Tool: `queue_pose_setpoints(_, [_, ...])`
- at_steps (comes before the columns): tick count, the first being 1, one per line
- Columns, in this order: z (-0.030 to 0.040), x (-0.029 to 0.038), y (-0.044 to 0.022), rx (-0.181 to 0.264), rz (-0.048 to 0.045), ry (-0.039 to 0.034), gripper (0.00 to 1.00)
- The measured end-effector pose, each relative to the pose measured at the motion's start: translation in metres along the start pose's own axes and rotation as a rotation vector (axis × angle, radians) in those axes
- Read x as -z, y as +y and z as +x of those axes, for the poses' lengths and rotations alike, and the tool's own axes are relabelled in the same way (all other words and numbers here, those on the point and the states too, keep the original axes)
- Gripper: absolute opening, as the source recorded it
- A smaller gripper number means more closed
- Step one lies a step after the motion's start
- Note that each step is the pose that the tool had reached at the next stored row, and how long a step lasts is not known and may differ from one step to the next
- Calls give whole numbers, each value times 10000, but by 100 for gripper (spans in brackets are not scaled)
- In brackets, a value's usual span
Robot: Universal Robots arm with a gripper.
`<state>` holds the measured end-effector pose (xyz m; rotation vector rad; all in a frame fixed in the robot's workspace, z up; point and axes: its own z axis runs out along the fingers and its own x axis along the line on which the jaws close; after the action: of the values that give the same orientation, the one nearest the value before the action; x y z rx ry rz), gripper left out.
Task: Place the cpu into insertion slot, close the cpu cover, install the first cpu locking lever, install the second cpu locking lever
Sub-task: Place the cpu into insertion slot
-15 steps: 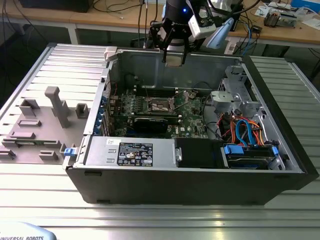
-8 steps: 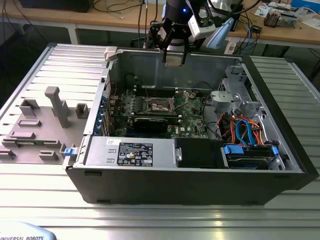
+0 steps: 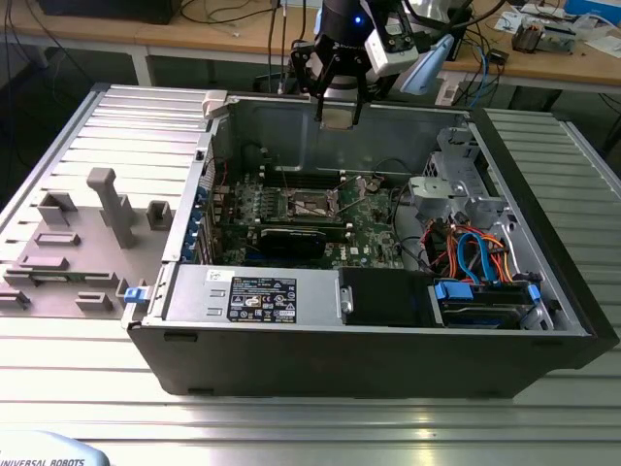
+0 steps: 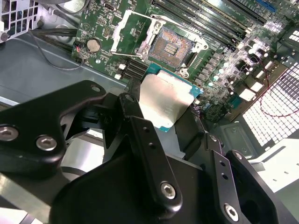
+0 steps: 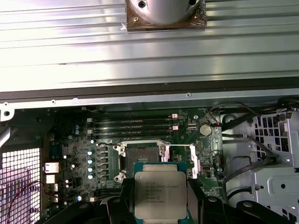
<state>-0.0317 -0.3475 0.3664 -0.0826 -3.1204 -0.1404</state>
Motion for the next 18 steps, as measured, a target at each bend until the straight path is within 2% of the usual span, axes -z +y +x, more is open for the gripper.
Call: queue_pose_setpoints(18, [0, 0, 0, -114, -3, -10, 54])
